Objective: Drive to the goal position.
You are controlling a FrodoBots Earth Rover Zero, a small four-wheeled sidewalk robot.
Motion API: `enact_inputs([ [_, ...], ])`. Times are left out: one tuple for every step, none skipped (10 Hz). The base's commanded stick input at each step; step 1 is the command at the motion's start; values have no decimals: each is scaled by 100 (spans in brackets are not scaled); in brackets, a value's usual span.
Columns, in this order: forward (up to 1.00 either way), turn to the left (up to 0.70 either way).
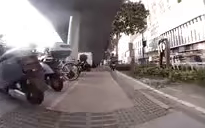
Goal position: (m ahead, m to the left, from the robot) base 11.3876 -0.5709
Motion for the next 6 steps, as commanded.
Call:
enact_inputs([
  [70,0],
  [70,0],
  [70,0],
  [70,0],
  [70,0],
  [70,0],
])
